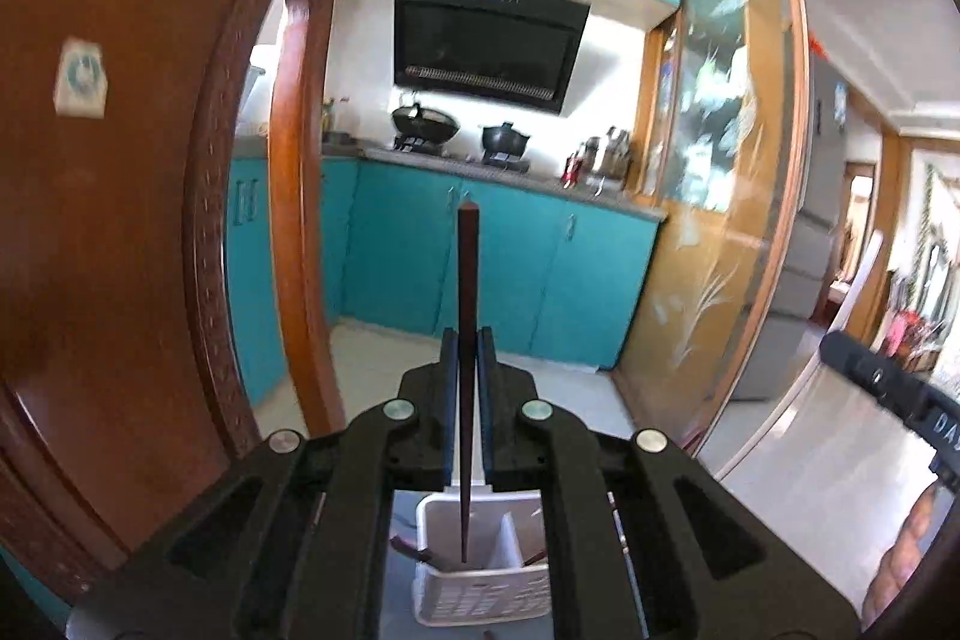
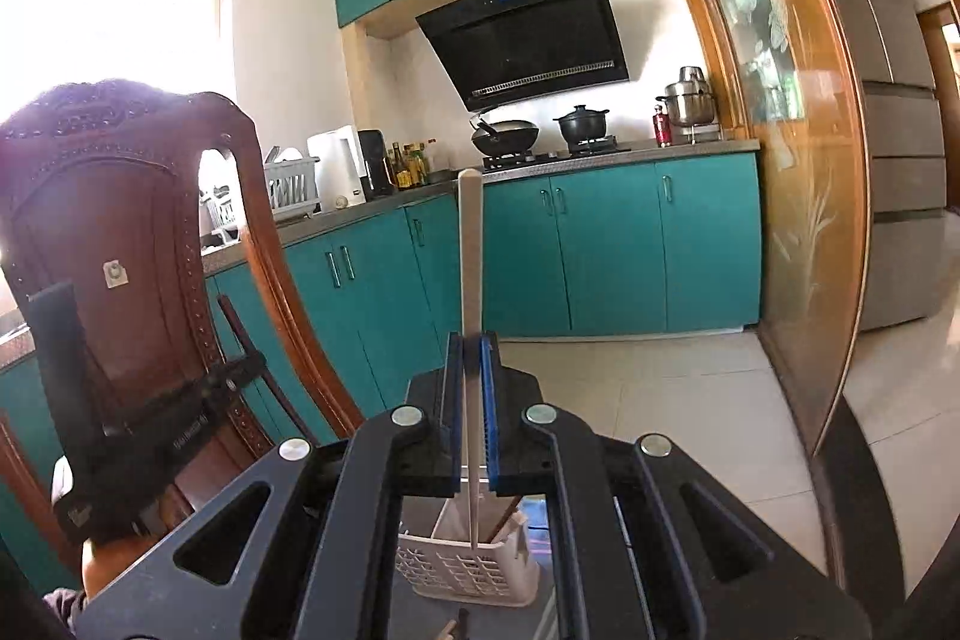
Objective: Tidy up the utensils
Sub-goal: 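Lift both held chopsticks up over the white holder, then open the left tool over the holder while the right releases its pale chopstick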
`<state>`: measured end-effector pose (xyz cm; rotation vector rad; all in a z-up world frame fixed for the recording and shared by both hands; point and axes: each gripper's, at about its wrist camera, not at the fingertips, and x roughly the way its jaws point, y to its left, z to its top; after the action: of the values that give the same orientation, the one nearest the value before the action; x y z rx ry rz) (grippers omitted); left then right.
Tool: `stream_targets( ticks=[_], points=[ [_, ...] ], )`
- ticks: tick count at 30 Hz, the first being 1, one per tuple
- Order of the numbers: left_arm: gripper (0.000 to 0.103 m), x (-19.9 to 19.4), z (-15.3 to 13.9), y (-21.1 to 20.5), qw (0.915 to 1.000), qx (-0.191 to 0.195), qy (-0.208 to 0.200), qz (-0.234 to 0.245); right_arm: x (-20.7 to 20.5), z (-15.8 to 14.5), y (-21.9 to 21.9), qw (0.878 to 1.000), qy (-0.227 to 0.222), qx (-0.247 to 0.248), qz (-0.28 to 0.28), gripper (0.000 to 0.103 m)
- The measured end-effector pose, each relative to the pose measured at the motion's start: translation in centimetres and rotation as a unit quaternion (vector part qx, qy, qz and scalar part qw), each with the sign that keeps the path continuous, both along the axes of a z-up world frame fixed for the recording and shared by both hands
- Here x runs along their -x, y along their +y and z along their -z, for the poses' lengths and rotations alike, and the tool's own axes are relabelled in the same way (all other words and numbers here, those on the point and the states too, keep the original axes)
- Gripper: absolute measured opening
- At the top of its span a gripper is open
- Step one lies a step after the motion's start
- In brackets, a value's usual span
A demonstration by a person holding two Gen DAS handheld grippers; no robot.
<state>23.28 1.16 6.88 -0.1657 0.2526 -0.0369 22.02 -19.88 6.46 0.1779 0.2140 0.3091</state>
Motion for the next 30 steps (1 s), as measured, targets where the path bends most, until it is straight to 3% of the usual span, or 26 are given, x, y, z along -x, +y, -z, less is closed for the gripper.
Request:
stream_targets(
  ticks=[6, 15, 18, 22, 25, 30],
  points=[
    [0.007, -1.3, 1.8, 0.7, 0.9991, 0.027, 0.032, 0.011, -1.2, 1.4, 0.8, 1.000, -0.004, -0.008, 0.015, 0.006],
    [0.008, -2.4, 3.4, 0.6, 0.9980, 0.015, 0.059, 0.015, -0.9, 0.9, 0.6, 0.999, -0.022, -0.045, 0.016, 0.007],
    [0.020, -2.2, 3.3, 0.6, 0.9980, 0.014, 0.058, 0.021, -0.2, 0.9, 0.1, 0.996, -0.049, -0.066, 0.022, 0.007],
    [0.029, -1.1, 3.2, 0.3, 0.9988, -0.001, 0.043, 0.025, -0.1, 1.5, 0.6, 0.995, -0.071, -0.052, 0.049, 0.007],
    [0.037, -0.4, 2.9, 0.0, 0.9994, -0.010, 0.026, 0.022, -1.3, 2.6, 1.3, 0.996, -0.062, -0.035, 0.054, 0.007],
    [0.040, 0.8, 3.4, 0.1, 0.9996, -0.020, 0.005, 0.017, -3.3, 4.3, 2.7, 0.999, -0.025, -0.001, 0.048, 0.007]
  ],
)
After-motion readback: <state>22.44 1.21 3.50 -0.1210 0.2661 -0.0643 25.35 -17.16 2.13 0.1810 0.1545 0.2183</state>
